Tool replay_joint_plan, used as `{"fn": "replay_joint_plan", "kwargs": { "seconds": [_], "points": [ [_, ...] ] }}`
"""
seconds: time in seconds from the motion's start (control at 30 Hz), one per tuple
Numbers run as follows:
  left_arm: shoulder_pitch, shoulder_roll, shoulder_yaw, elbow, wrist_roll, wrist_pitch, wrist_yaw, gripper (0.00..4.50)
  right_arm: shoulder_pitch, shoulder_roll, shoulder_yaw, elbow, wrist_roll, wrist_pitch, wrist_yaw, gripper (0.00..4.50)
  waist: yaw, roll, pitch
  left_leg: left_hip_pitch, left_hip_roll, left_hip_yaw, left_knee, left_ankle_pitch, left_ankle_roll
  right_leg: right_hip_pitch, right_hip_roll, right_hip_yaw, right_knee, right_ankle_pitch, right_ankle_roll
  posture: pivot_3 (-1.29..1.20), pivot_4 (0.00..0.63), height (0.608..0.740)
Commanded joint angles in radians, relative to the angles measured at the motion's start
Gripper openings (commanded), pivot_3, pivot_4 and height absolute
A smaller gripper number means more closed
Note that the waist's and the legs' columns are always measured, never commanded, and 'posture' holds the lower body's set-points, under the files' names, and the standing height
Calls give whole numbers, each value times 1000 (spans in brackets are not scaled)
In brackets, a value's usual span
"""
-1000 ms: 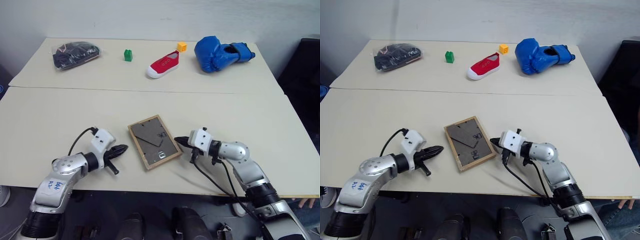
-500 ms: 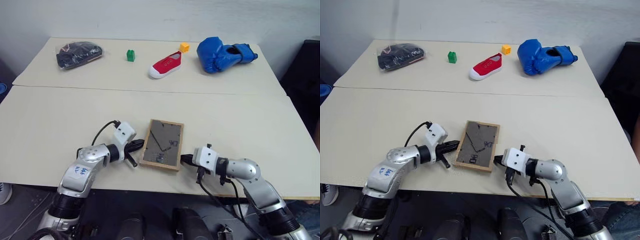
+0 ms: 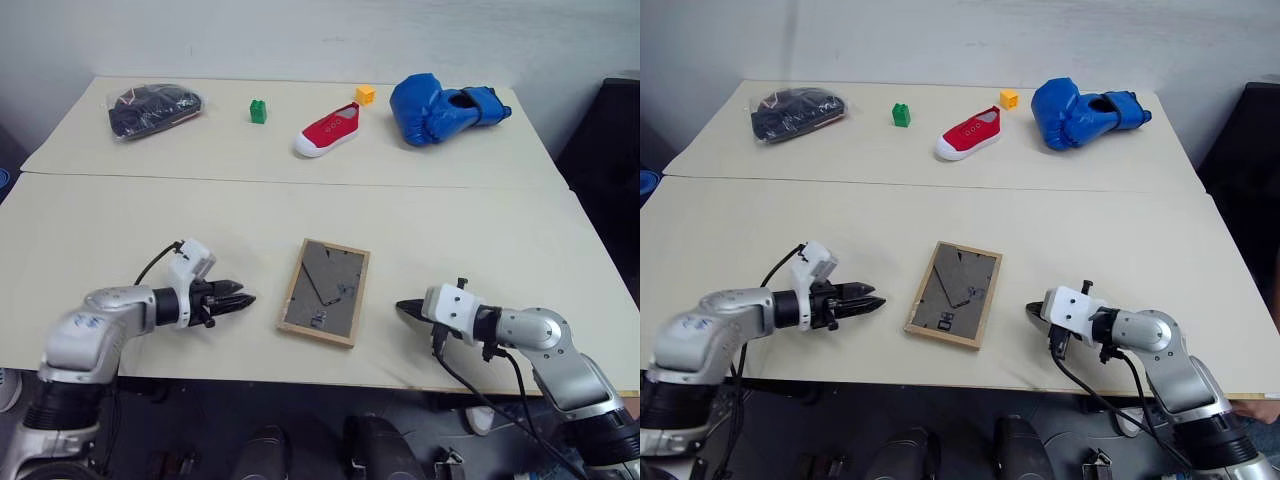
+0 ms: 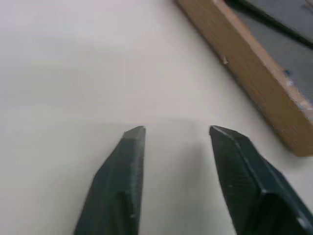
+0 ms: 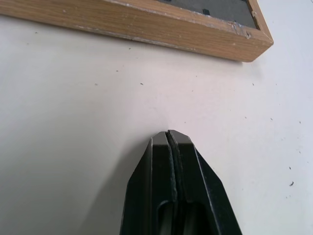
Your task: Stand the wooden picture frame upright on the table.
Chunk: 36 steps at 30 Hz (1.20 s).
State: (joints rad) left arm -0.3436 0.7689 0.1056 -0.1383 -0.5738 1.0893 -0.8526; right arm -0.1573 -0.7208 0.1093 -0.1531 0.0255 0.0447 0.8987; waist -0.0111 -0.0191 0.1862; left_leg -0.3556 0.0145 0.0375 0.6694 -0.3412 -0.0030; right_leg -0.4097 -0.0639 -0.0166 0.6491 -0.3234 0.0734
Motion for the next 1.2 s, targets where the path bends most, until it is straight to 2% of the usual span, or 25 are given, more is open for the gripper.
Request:
{"fn": "replay_joint_plan", "kwargs": {
  "seconds": [0.03,0.13,0.27,0.4,0.6,0.8,0.9,1.2],
  "points": [
    [-131,1,26,76,-149,321,-36,3565,-47,18,24,-29,4,18,6,0,1,0,0,0,0,0,0,0,0,0,0,0,3,0,0,0,150,740],
    [-255,-44,7,204,-155,503,8,4477,-86,55,70,-51,-4,62,6,0,4,0,0,-1,0,-1,3,0,0,0,1,-1,5,0,0,0,150,740],
    [-333,-56,-97,321,-233,525,44,4477,-114,74,122,-63,-28,88,11,0,4,0,0,-3,0,0,4,-1,0,-3,2,0,5,0,0,0,150,740],
    [-368,-76,-146,356,-310,525,98,4477,-141,92,160,-55,-46,104,8,0,5,0,0,-5,0,-1,9,-1,0,-3,1,0,6,0,0,0,150,740],
    [-379,-138,-129,422,-388,525,243,4477,-155,110,181,-48,-70,115,0,0,7,0,0,-5,0,-1,10,-1,0,-3,1,0,7,0,0,0,150,740],
    [-384,-170,-139,460,-567,525,364,4477,-165,126,197,-38,-91,122,-7,0,8,0,0,-5,0,-2,11,-2,0,-2,1,0,7,0,0,0,150,740],
    [-398,-201,-107,499,-605,525,443,3947,-169,135,203,-36,-100,125,-10,0,7,0,0,-5,0,-1,12,-2,0,-2,1,0,8,0,0,0,150,740],
    [-412,-232,-63,531,-735,525,582,1536,-168,146,199,-42,-108,144,-22,0,6,0,0,-5,0,-1,13,-2,-1,-3,1,0,8,0,0,0,150,740]
  ]
}}
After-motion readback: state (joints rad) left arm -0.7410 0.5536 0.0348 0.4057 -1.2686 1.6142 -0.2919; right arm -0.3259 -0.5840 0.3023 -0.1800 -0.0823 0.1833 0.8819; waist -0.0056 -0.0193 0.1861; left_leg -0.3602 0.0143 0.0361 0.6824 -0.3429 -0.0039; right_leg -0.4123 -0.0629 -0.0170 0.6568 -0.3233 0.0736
